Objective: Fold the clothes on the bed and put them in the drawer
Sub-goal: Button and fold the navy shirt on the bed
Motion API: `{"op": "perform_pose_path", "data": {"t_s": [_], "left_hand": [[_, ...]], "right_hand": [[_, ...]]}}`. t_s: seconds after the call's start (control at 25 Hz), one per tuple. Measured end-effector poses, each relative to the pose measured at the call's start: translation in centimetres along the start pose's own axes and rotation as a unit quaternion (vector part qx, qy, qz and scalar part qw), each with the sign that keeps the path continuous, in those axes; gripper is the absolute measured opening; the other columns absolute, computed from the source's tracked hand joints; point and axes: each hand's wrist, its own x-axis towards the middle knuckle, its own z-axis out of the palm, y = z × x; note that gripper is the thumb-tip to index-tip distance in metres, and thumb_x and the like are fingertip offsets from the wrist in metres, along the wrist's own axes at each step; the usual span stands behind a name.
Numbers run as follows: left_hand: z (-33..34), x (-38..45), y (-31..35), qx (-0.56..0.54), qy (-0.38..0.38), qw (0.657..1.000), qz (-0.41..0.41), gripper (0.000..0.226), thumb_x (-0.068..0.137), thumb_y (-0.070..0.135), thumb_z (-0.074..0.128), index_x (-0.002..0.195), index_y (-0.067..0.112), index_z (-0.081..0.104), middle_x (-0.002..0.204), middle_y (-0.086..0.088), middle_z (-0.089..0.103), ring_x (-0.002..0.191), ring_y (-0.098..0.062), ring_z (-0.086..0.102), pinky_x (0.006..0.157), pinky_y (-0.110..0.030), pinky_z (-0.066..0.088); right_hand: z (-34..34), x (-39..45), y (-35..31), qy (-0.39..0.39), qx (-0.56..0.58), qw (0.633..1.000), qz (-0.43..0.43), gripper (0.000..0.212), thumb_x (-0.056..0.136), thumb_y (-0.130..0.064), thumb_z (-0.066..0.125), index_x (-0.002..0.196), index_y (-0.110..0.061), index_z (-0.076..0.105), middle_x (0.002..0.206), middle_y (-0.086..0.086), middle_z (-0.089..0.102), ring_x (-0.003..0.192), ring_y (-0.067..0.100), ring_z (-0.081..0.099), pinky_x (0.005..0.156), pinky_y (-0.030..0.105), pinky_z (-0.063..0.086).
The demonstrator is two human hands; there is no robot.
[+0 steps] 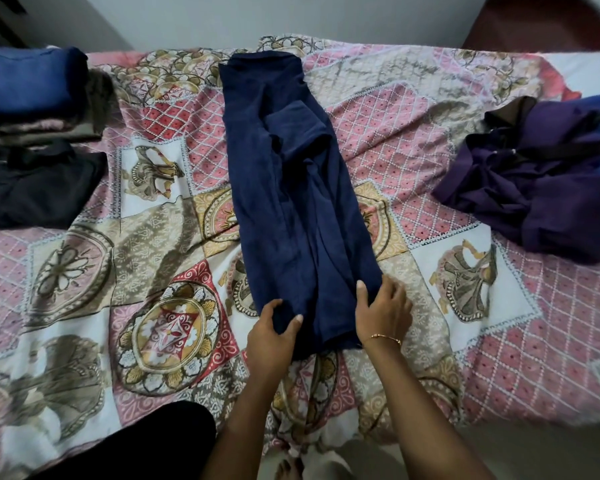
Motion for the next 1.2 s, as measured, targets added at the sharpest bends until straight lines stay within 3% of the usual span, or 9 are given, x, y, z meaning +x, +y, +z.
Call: {"op": "perform_pose_path", "data": {"t_s": [0.12, 0.24, 0.36, 0.52, 0.6, 0.8, 0.92, 1.0, 1.2], "left_hand": [[0.0, -0.4, 0.6, -0.033, -0.012, 0.999, -0.003, 0.041, 0.087, 0.013, 0.065, 0.127, 0.017, 0.054, 0.123, -0.007, 0.059, 0.112, -0.021, 0.055, 0.088, -0.024, 0.044], [-1.0, -0.3, 2.2, -0.096, -0.025, 0.993, -0.058, 0.020, 0.086, 0.005, 0.062, 0.103, 0.016, 0.064, 0.112, -0.007, 0.062, 0.097, -0.021, 0.059, 0.084, -0.034, 0.054], [-3.3, 0.8, 5.4, -0.231, -0.073, 0.957, -0.156, 0.011, 0.087, 0.001, 0.059, 0.084, 0.011, 0.062, 0.095, -0.011, 0.062, 0.077, -0.025, 0.065, 0.056, -0.032, 0.058], [-6.4, 5.6, 10.5, -0.452, -0.063, 0.859, -0.232, 0.009, 0.090, 0.000, 0.052, 0.083, -0.003, 0.056, 0.079, -0.016, 0.062, 0.048, -0.018, 0.065, 0.047, -0.025, 0.056], [-6.8, 9.5, 12.0, -0.527, -0.017, 0.820, -0.221, 0.011, 0.092, -0.002, 0.045, 0.086, -0.003, 0.054, 0.085, -0.018, 0.060, 0.057, -0.022, 0.066, 0.055, -0.027, 0.057], [-4.9, 15.9, 11.3, -0.514, 0.061, 0.841, -0.157, 0.025, 0.095, 0.003, 0.035, 0.118, 0.006, 0.046, 0.109, -0.019, 0.052, 0.087, -0.025, 0.059, 0.072, -0.030, 0.057], [-2.8, 15.4, 7.9, -0.166, 0.170, 0.971, 0.023, 0.054, 0.090, 0.000, 0.042, 0.141, 0.013, 0.030, 0.121, -0.014, 0.054, 0.111, -0.029, 0.055, 0.094, -0.041, 0.047], [-1.5, 15.5, 6.6, 0.059, 0.214, 0.973, 0.067, 0.057, 0.086, 0.016, 0.057, 0.138, 0.007, 0.036, 0.130, -0.016, 0.049, 0.120, -0.034, 0.045, 0.101, -0.048, 0.038], [-1.6, 18.3, 6.9, -0.034, 0.229, 0.973, -0.016, 0.048, 0.087, 0.029, 0.064, 0.121, -0.002, 0.050, 0.117, -0.020, 0.055, 0.109, -0.035, 0.052, 0.088, -0.037, 0.044]], "right_hand": [[-1.6, 0.6, -0.4, -0.132, 0.026, 0.990, 0.053, 0.085, 0.080, -0.053, 0.063, 0.141, -0.005, 0.028, 0.131, 0.016, 0.046, 0.114, 0.036, 0.050, 0.085, 0.040, 0.045], [-3.3, 2.3, -1.2, -0.234, 0.136, 0.956, 0.113, 0.084, 0.085, -0.017, 0.064, 0.148, -0.011, 0.010, 0.124, 0.017, 0.055, 0.101, 0.034, 0.060, 0.077, 0.035, 0.050], [-6.1, 3.9, -3.2, -0.302, 0.370, 0.865, 0.154, 0.057, 0.090, 0.001, 0.049, 0.130, -0.036, 0.032, 0.086, 0.009, 0.059, 0.045, 0.014, 0.051, 0.036, 0.018, 0.038], [-7.5, 8.2, -8.7, -0.319, 0.588, 0.708, 0.225, 0.022, 0.096, -0.003, 0.041, 0.104, -0.010, 0.060, 0.074, 0.008, 0.066, 0.047, 0.010, 0.063, 0.044, 0.016, 0.050], [-5.5, 10.8, -11.1, -0.352, 0.587, 0.692, 0.231, 0.018, 0.097, -0.009, 0.040, 0.104, -0.006, 0.056, 0.066, 0.008, 0.069, 0.050, 0.013, 0.066, 0.048, 0.019, 0.053], [-0.4, 16.7, -12.9, -0.297, 0.534, 0.770, 0.185, 0.031, 0.100, -0.033, 0.039, 0.129, -0.027, 0.031, 0.065, 0.003, 0.067, 0.052, 0.015, 0.060, 0.048, 0.024, 0.048], [0.2, 15.4, -10.7, -0.094, 0.442, 0.892, 0.022, 0.034, 0.097, -0.040, 0.042, 0.125, -0.021, 0.043, 0.081, 0.008, 0.063, 0.061, 0.008, 0.054, 0.055, 0.019, 0.046], [0.8, 13.8, -8.7, -0.048, 0.330, 0.935, -0.122, 0.064, 0.084, -0.061, 0.047, 0.121, -0.009, 0.054, 0.087, 0.009, 0.063, 0.070, 0.009, 0.055, 0.068, 0.021, 0.045], [4.0, 14.0, -8.1, -0.057, 0.060, 0.965, -0.247, 0.055, 0.075, -0.056, 0.053, 0.097, -0.009, 0.069, 0.088, 0.010, 0.064, 0.089, 0.035, 0.057, 0.079, 0.045, 0.041]]}}
